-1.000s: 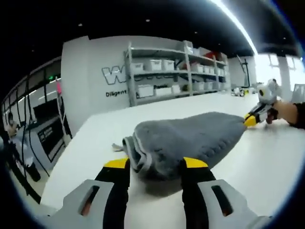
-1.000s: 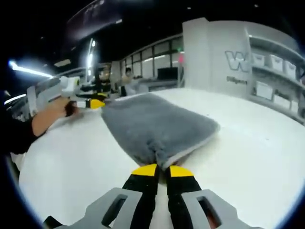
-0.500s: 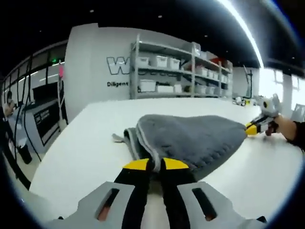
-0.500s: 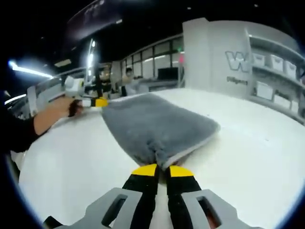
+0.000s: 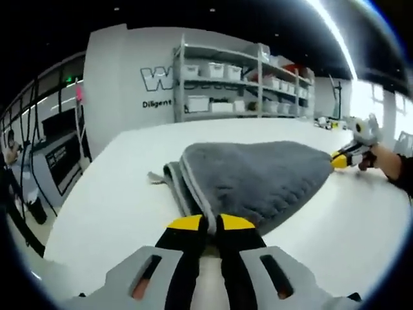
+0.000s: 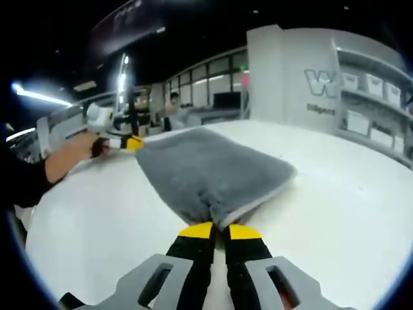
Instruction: Open the folded towel by lifting each exposed corner and separating the folded layers until the towel lies flat within the target outline without major curled edges
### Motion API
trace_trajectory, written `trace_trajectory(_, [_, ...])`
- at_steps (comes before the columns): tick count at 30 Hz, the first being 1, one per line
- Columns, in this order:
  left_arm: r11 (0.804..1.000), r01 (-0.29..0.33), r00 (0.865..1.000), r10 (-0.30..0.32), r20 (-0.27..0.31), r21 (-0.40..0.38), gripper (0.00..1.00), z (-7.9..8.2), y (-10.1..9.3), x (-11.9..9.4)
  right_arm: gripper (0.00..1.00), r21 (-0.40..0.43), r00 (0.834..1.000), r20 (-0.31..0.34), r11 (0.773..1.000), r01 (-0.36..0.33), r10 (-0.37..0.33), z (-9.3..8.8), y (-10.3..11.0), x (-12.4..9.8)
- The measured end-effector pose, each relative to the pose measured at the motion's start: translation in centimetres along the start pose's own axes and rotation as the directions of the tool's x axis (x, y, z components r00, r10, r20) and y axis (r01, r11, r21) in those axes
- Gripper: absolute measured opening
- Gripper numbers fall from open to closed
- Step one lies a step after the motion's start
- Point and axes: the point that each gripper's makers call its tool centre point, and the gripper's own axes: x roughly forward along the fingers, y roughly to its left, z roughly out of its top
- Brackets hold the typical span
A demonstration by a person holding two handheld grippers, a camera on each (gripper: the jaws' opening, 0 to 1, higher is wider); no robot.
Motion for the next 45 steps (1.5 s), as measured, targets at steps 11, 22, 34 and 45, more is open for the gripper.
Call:
trace_trajectory(11, [1.0, -0.026, 1.0, 0.026, 0.008, -0.012, 0.04, 0.2, 0.3, 0.1, 0.0, 0.0, 1.0, -0.006, 1.0, -0.002, 0.002, 0.0, -0.1, -0.1])
trace_trajectory(22, [1.0, -0.006, 1.0, 0.006, -0.004, 0.01, 0.04, 0.2, -0.4, 0.0, 0.0, -0.017, 1.0, -0.021, 1.0, 0.011, -0.011, -0.2, -0.4, -1.2])
trace_trajectory(34, [0.997, 0.069, 0.997, -0.069, -0.018, 0.036, 0.04, 0.6, -4.0, 0.3, 0.0, -0.042, 0.996, -0.034, 0.996, 0.08, -0.081, -1.4, -1.8, -4.5])
trace_trajectory(45, [0.988, 0.113, 0.994, -0.111, -0.022, 0.102, 0.04, 0.8, -6.6, 0.7, 0.0, 0.011, 0.993, -0.03, 0.993, 0.116, -0.115, -2.6, -2.3, -7.7])
